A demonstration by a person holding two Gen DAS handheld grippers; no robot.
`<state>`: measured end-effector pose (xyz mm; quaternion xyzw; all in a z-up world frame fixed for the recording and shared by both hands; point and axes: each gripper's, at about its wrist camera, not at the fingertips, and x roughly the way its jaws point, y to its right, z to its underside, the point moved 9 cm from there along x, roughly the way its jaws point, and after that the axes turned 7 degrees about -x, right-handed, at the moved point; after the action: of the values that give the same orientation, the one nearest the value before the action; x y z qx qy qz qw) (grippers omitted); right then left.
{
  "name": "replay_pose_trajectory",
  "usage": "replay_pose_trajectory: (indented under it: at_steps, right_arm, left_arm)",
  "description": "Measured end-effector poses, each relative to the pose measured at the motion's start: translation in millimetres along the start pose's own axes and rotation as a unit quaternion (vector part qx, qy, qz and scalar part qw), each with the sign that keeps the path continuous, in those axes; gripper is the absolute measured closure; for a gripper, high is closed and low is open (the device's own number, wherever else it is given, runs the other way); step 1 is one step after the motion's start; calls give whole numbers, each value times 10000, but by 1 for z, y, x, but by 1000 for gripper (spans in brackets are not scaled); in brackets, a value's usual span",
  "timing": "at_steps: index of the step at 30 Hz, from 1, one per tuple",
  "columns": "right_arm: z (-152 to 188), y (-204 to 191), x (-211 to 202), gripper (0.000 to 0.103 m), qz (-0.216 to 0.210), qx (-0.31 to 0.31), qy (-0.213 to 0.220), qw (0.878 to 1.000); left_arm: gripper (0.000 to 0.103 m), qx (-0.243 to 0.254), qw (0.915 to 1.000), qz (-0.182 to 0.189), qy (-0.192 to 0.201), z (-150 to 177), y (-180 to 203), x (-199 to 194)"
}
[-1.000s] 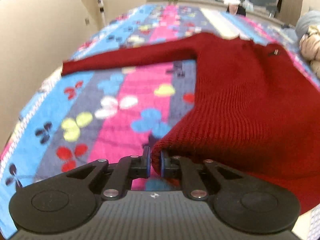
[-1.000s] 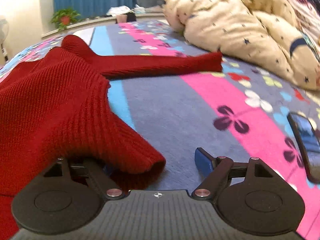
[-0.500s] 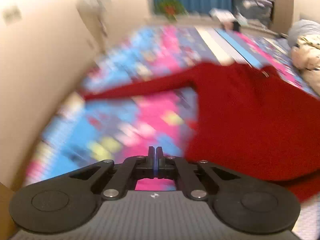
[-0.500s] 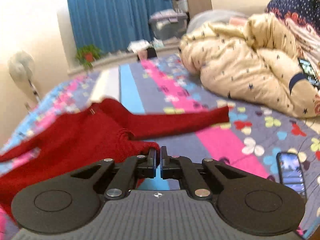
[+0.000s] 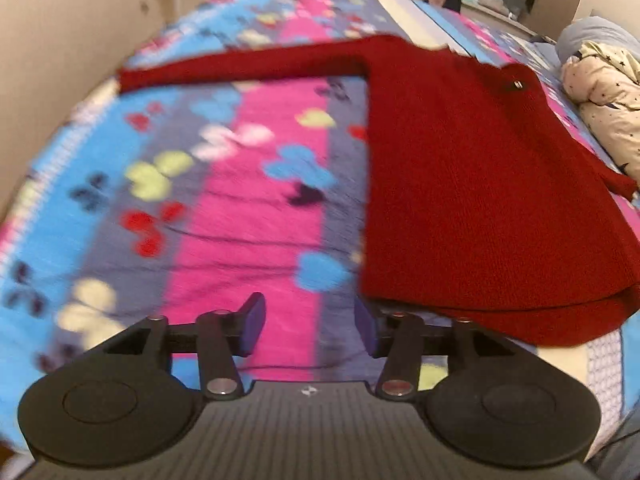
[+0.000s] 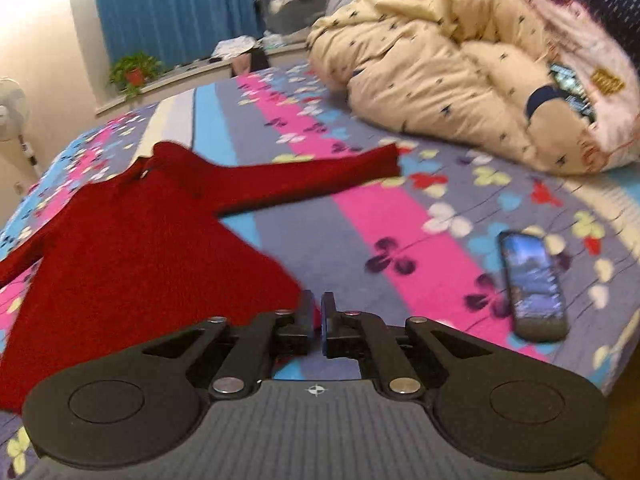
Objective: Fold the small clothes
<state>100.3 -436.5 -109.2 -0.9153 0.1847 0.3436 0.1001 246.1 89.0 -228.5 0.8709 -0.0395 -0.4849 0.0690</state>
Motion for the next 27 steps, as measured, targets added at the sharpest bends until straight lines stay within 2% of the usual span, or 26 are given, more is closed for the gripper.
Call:
replay_pose_trajectory:
  at_steps: [1,2,3,5,7,9,10,11,14,16,18,22,25,27]
  right_arm:
    - [1,0,4,75,-47,24,-13,10000]
    - [2,0,9,59,-40,66,-18,10000]
    - [6,2,15,49,-2,68,-71,10000]
    - [15,2,28,48,182,-45,-308,9994]
    - [26,6,45,48,423,-247,-575,9971]
    - [36,8,61,48,587,-411,-727,9948]
    - [41,8,68,48,587,-410,-879,9936]
    - [45,7,76,48,503,-337,-1020,9929]
    - [46,-6,92,48,318,-408,-1075,9929]
    - [41,-14,99,48,257,-498,-889,9945]
    - [29,-19,103,48,144,-441,-518,9976]
    - [16,-15,113,40,-3,119,-317,9994]
    - [30,-13,129,34,-43,378,-539,9978]
    - [34,-17,130,30,-30,288,-318,9991]
  left_arm:
    - [45,-115,9999,94,-61,1,4,10]
    - [44,-188,9996,161,-124,1,7,19]
    - [44,-130,9996,159,-188,1,13,26]
    - [43,265,9993,81,-237,3,25,38]
    - [37,733,9967,96,-347,11,38,47]
    - [27,1069,9941,-32,-204,15,45,51]
    - [26,1132,9934,-105,-156,15,47,54]
    - [26,1118,9936,-118,-148,14,48,55]
    - [24,916,9956,-61,-166,8,48,60]
    - [24,767,9970,-1,-89,-1,49,57]
    - [24,492,9987,99,-38,-14,47,57]
    - [24,55,9996,230,-140,-30,44,63]
    - [21,224,9995,91,-187,-26,48,75]
    - [22,386,9992,-57,-101,-25,55,76]
